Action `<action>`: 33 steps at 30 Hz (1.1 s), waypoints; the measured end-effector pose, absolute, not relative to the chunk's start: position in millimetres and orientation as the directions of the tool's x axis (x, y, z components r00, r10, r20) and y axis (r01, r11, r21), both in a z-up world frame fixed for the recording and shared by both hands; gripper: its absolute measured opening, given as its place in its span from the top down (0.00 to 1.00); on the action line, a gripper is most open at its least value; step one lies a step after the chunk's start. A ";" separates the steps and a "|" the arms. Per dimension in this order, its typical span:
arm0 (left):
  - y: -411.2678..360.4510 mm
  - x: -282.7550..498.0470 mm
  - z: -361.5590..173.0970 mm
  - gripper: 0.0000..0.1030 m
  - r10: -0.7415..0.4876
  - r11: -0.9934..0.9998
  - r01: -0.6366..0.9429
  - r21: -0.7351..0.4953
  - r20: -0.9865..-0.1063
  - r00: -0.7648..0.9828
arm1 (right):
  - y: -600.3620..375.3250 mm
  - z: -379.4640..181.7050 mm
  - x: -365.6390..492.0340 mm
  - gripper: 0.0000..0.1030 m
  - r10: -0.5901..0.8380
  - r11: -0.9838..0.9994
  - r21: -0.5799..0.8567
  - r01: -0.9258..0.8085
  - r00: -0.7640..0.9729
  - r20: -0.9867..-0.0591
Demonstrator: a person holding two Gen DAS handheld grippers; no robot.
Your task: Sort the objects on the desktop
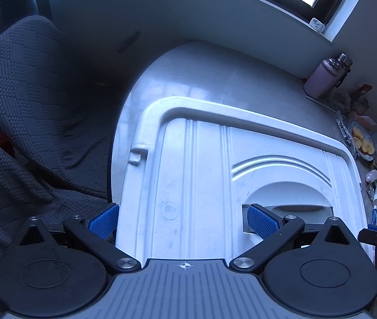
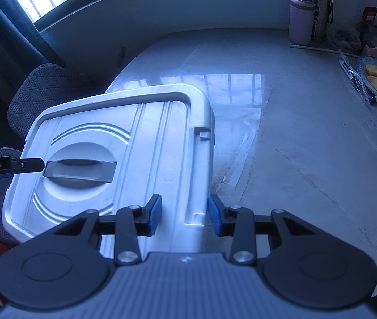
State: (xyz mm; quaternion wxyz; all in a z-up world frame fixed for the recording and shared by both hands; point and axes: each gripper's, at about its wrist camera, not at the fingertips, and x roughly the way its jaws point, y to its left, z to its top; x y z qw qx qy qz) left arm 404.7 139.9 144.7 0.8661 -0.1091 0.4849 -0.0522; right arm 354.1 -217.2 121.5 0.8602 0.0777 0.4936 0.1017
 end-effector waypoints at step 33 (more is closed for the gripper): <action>109.4 375.5 153.2 0.00 0.045 0.994 -0.103 -0.021 -0.796 0.603 | -210.3 121.1 332.4 0.33 0.198 0.980 0.139 -0.144 0.590 -0.783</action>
